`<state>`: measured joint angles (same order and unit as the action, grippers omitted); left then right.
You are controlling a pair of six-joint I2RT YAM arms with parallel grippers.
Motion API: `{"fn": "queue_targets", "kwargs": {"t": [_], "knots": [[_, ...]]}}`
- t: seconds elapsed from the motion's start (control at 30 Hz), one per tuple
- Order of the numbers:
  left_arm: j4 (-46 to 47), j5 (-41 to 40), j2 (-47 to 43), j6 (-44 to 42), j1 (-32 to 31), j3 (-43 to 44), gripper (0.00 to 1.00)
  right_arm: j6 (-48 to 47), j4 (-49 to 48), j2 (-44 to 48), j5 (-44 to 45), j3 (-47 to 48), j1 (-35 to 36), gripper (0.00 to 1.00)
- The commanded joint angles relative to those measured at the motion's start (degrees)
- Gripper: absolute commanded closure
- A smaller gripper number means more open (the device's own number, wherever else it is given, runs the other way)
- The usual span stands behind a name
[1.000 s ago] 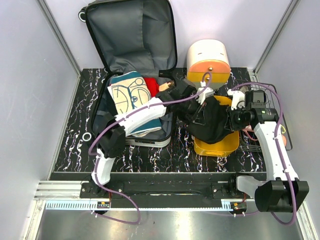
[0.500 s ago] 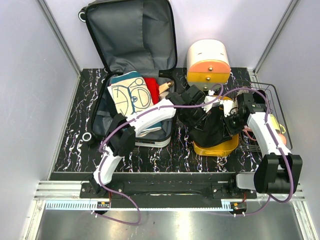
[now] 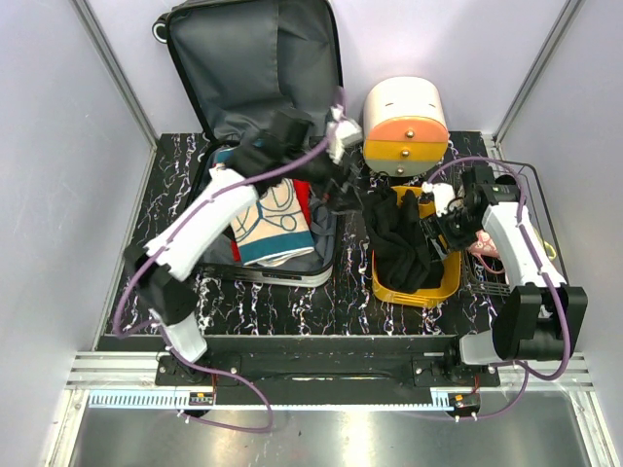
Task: Open, take out, and arrange the luggage
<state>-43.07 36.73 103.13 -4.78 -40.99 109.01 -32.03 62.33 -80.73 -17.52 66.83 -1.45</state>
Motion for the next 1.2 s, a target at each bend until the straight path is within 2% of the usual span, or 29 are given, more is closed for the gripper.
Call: {"fn": "queue_targets", "kwargs": {"t": [0.0,0.23,0.4,0.5,0.6,0.73,0.8,0.83,0.9,0.93,1.03,1.17], "knots": [[1.94,1.5,-6.98,-0.24,6.0,-4.76,0.02,1.17,2.18,1.27,-2.34,6.29,-0.22,0.27],[4.21,0.53,-12.07,2.66,13.21,-12.93,0.02,11.28,-1.76,3.38,-14.29,14.55,1.1,0.2],[6.07,0.45,-16.12,3.54,15.68,-18.74,0.02,14.97,-5.27,1.98,-12.19,16.49,11.01,0.13],[6.33,0.27,-17.52,3.63,16.38,-20.67,0.02,17.6,-8.53,-0.3,-10.0,15.53,14.63,0.09],[6.42,0.1,-18.58,3.72,17.0,-22.26,0.02,19.11,-11.61,-3.29,-5.44,15.53,19.02,0.02],[7.47,0.18,-19.9,4.25,17.61,-24.37,0.02,20.51,-13.54,-8.37,2.2,15.61,21.49,0.02],[8.35,0.27,-19.99,4.6,17.79,-25.59,0.02,20.96,-13.64,-10.14,6.33,15.44,21.49,0.1],[8.53,0.36,-20.25,4.6,17.88,-26.04,0.02,20.78,-13.63,-11.19,10.71,15.44,21.41,0.29],[8.96,0.62,-20.43,4.6,18.23,-27.01,0.02,21.21,-14.6,-10.16,12.24,14.3,19.13,0.57],[9.14,0.71,-20.69,4.6,18.4,-27.36,0.02,21.48,-14.95,-9.54,12.24,13.95,17.99,0.77],[10.2,1.41,-21.04,6.44,19.89,-29.29,0.03,21.31,-14.78,-8.13,9.18,13.86,12.37,0.92],[11.34,1.5,-20.78,8.37,23.31,-31.75,0.05,19.64,-11.98,-9.97,6.88,12.98,7.43,0.96]]}}
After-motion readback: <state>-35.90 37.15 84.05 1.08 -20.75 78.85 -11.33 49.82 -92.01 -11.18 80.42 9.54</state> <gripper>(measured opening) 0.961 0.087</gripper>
